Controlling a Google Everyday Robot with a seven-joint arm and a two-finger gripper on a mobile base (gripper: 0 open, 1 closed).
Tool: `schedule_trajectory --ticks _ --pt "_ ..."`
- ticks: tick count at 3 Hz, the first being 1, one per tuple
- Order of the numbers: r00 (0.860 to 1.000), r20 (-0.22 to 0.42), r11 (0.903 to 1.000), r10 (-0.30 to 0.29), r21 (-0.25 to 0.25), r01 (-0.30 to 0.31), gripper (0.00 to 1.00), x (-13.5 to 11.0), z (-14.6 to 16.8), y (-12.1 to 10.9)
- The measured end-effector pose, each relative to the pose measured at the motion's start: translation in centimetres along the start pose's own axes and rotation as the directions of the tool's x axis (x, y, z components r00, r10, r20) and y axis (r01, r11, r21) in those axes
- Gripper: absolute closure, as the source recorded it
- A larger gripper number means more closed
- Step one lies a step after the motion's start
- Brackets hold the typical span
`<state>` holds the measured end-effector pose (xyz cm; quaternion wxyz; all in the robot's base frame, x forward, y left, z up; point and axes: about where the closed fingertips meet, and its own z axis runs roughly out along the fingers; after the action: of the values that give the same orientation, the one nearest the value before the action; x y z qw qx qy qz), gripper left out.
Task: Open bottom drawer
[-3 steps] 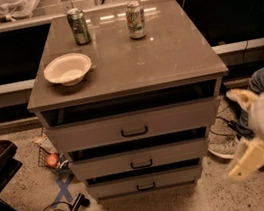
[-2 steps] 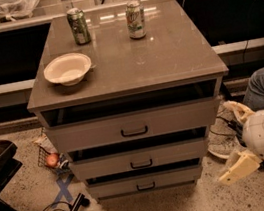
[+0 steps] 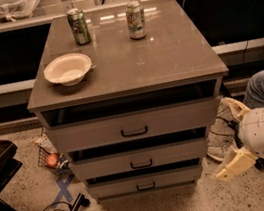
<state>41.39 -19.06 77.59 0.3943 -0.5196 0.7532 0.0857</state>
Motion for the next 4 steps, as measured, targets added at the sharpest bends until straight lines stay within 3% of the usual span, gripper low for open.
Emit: schedule_trajectory --ticks 1,2,4 --pt "0.999 -0.050 0.9992 0.020 -0.034 -0.021 0.00 2.2 4.6 1.4" --pt "0.997 -0.064 0.9991 0.042 -0.007 -0.042 0.00 5.7 9.6 1.1" --pt "0.995 -0.043 0.9954 0.093 -0.019 -0.094 0.00 13.6 19.1 2.2"
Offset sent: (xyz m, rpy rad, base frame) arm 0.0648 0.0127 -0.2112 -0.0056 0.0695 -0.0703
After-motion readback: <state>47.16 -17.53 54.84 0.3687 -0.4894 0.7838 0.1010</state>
